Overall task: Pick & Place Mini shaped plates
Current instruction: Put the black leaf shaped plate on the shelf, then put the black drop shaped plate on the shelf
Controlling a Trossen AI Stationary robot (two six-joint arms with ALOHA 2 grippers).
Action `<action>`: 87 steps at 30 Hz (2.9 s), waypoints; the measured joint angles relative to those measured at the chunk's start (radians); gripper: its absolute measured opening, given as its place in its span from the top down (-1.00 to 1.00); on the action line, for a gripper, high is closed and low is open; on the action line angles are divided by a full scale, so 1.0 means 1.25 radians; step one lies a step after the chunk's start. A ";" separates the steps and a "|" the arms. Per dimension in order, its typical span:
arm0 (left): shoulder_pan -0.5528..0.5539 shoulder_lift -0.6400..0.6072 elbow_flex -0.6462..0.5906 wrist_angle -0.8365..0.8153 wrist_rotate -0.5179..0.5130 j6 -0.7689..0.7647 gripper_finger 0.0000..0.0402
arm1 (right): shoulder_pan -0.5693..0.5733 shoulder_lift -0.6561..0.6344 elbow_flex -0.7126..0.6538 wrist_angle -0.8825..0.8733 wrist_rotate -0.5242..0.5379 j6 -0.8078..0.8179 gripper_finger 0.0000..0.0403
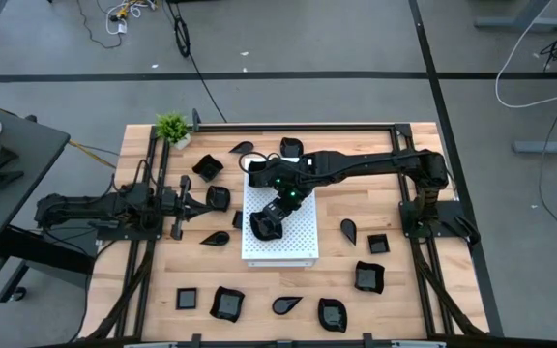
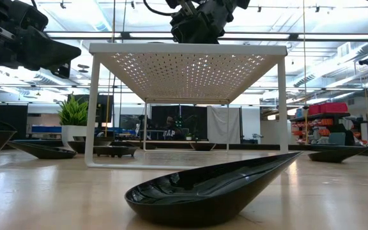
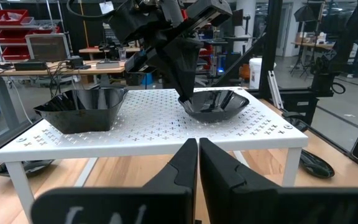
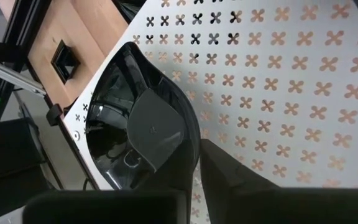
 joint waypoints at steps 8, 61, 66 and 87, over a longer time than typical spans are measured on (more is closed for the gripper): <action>0.000 0.000 0.000 0.000 0.000 0.000 0.90 | 0.000 0.000 0.000 0.000 0.000 0.000 0.76; 0.000 0.000 0.000 0.000 0.000 0.000 0.90 | 0.077 -0.231 -0.232 0.129 0.042 0.010 0.46; 0.000 0.000 0.000 0.000 0.000 0.000 0.90 | 0.077 -0.323 -0.337 0.140 0.060 0.015 0.46; 0.000 0.000 0.000 0.000 0.000 0.000 0.90 | 0.043 -0.444 -0.641 0.179 0.008 -0.111 0.46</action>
